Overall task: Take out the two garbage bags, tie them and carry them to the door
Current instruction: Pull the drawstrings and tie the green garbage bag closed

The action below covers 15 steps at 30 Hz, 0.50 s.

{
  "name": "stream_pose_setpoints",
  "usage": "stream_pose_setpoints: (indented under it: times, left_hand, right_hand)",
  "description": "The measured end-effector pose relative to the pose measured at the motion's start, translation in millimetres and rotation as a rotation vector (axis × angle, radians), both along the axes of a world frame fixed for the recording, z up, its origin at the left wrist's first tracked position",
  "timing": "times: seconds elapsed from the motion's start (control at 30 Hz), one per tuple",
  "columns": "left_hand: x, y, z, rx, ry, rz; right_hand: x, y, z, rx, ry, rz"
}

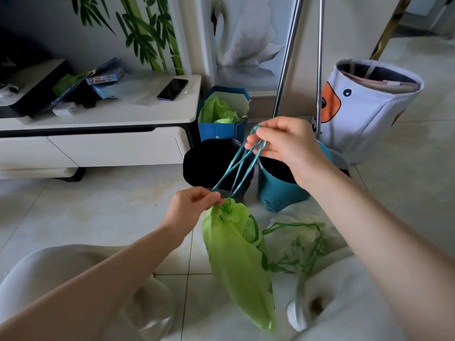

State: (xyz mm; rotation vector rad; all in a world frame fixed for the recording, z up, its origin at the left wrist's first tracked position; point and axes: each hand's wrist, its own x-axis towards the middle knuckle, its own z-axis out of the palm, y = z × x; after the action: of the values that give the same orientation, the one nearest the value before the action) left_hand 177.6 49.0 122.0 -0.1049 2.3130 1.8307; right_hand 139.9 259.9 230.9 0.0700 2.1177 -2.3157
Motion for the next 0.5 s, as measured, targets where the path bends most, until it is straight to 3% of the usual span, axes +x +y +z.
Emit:
stream_pose_setpoints:
  times: [0.1,0.2,0.37,0.5]
  left_hand:
    - [-2.0,-0.5,-3.3,0.192,-0.19,0.102]
    - [-6.1,-2.4,-3.7,0.24,-0.253,0.147]
    - [-9.5,0.4,-3.1,-0.037,-0.054,0.038]
    - [-4.1,9.0,-9.1,-0.355,0.072,-0.278]
  right_hand:
    - [-9.1,12.2,-8.0,0.039,-0.107,-0.05]
    - [-13.8,21.8,-14.0,0.15,-0.129,-0.088]
    - [-4.0,28.4,-14.1,0.671,0.209,-0.022]
    - [21.6,18.7,-6.5,0.751,0.365,0.201]
